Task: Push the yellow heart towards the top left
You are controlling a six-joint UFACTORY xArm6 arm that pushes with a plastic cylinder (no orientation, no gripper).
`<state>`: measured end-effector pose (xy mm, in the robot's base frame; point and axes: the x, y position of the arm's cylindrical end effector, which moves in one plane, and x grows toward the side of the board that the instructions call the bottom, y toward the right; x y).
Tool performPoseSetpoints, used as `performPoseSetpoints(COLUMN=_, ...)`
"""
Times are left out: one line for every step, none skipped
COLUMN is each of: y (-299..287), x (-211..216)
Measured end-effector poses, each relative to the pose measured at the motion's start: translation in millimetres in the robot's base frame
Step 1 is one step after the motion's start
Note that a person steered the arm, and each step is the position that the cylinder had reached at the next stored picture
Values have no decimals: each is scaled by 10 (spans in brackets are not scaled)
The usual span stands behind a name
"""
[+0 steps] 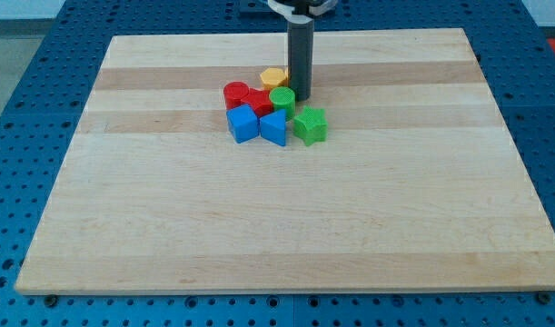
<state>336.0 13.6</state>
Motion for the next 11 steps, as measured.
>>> performPoseSetpoints(y=87, x=-84)
performPoseSetpoints(y=237, x=-204)
performPoseSetpoints(y=306, x=-357)
performPoseSetpoints(y=281, x=-473)
performPoseSetpoints(y=126, x=-516)
performPoseSetpoints(y=-166, x=-516)
performPoseSetpoints(y=-437, x=-514)
performPoseSetpoints(y=-666, x=-474)
performPoseSetpoints(y=-882, x=-411)
performPoseSetpoints(y=-1038, x=-458)
performPoseSetpoints(y=-1091, x=-545)
